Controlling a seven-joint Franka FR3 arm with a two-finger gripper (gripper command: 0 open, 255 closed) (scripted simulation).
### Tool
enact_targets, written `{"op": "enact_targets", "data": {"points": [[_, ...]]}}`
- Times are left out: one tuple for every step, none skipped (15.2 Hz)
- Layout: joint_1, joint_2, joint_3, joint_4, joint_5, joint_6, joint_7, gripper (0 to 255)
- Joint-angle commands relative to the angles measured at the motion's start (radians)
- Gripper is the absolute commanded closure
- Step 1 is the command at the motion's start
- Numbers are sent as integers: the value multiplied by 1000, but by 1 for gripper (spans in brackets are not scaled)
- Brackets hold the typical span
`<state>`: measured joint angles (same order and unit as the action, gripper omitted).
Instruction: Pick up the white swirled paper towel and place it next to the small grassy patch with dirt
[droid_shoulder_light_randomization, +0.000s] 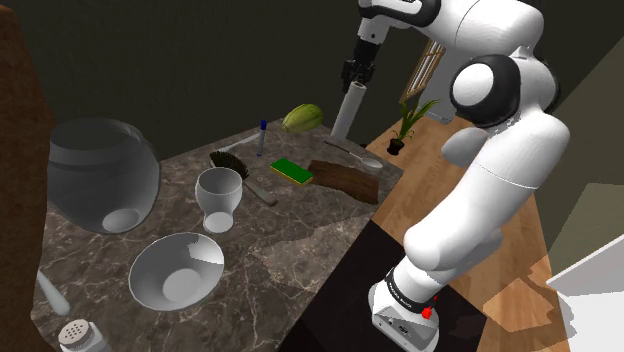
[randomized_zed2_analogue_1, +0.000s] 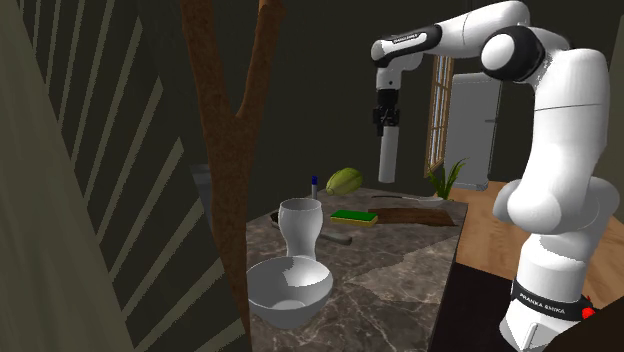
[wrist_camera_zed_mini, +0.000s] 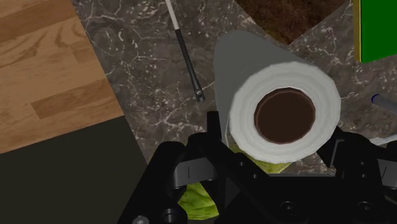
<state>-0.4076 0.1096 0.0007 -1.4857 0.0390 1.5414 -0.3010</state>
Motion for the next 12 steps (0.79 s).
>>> {"op": "enact_targets", "data": {"points": [[-22,22,-18,29,0,-8,-41,255],[-35,38,-27,50,0,-14,-63,255],[-47,54,-37,72,1,-21,-85,255],[-60,72,-46,96,2,-28,-106,255],[-74,90,-54,122,3,-36,-127,255],[-87,111,-63,150,5,-44,-148,255],[-101,132,-70,180,7,-54,-169,255],[-115,156,-78,213,9,-64,-190,255],[-130,180,-85,248,12,-76,-210,255],[-145,207,-92,287,15,-89,-230,255],[-160,236,-99,329,19,-103,-250,255],[-167,249,-101,348,20,-109,-258,255]]}}
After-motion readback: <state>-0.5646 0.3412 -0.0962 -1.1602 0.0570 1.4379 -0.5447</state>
